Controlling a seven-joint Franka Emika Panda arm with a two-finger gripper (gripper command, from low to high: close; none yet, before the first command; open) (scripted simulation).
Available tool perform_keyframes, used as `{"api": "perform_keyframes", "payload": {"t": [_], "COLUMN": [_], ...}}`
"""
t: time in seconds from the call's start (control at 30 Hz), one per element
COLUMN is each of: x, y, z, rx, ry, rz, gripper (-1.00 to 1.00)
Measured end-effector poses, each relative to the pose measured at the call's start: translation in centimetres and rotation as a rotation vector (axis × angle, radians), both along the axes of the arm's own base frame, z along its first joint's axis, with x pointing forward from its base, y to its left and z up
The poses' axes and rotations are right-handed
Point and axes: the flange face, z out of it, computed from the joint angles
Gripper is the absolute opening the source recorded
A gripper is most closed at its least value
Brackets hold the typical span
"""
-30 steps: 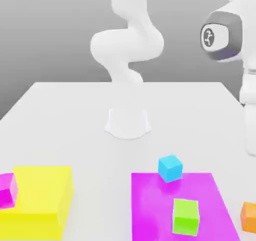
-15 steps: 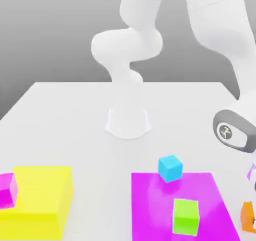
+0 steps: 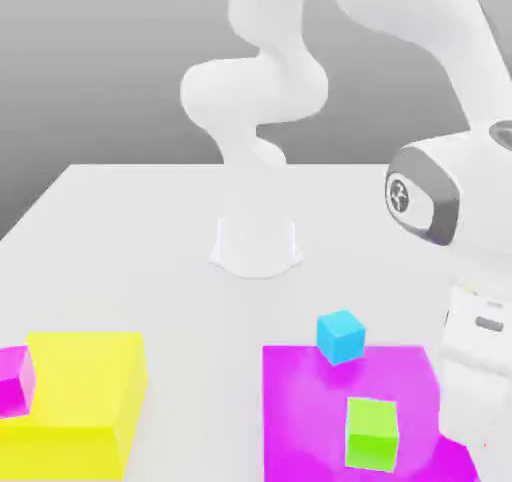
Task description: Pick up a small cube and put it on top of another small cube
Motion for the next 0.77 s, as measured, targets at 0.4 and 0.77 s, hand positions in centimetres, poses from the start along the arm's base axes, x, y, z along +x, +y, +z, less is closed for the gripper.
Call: {"api": "perform_keyframes", "payload": {"t": [0.4, 0.77], "x": [-2.0, -5.9], "y": [-31.4, -42.6], "z": [6.5, 3.8], "rx": [-0.014, -0.016], "ry": [0.001, 0.002], "rz": [-0.791, -1.1], "gripper": [-1.0, 1.0]}}
